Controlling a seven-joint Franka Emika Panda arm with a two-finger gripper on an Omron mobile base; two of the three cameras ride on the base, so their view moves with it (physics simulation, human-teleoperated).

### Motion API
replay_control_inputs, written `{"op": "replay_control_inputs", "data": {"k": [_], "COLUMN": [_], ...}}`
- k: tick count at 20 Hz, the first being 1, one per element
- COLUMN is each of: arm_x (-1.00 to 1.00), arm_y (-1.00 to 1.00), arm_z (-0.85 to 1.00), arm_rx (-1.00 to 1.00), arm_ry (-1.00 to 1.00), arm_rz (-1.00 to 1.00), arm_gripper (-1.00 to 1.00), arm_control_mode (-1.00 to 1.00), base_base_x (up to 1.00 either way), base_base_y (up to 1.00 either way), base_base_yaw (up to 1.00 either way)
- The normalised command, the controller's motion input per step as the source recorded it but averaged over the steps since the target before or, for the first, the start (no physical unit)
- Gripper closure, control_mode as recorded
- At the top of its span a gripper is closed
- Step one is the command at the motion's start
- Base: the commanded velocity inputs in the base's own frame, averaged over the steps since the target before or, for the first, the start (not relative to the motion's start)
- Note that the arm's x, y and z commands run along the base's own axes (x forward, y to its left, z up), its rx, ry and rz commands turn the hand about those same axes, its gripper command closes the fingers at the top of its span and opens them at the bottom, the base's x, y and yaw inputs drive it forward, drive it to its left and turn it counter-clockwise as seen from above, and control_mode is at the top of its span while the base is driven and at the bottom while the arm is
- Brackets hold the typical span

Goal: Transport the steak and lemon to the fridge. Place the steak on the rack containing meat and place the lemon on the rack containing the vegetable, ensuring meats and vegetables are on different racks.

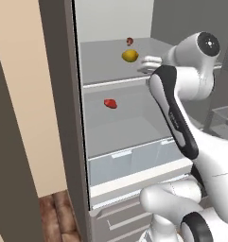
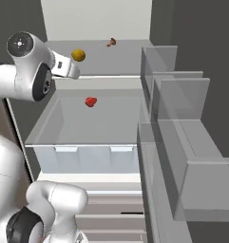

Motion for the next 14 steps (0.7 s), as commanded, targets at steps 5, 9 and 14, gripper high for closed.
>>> {"op": "replay_control_inputs", "data": {"k": [5,9,14], "arm_x": [-1.00,-1.00,-0.56], "arm_y": [0.00,0.03,-0.07], "arm_z": [-0.11,-0.27,-0.21], "arm_rx": [-0.08,-0.11,-0.13], "arm_ry": [0.11,-0.01,0.03], "arm_rz": [0.04,0.04,0.00], "arm_gripper": [-1.00,-1.00,-1.00], "arm_control_mode": [-1.00,-1.00,-1.00], "base_base_x": [0.00,0.00,0.00], "base_base_y": [0.00,0.00,0.00], "base_base_yaw": [0.00,0.00,0.00]}}
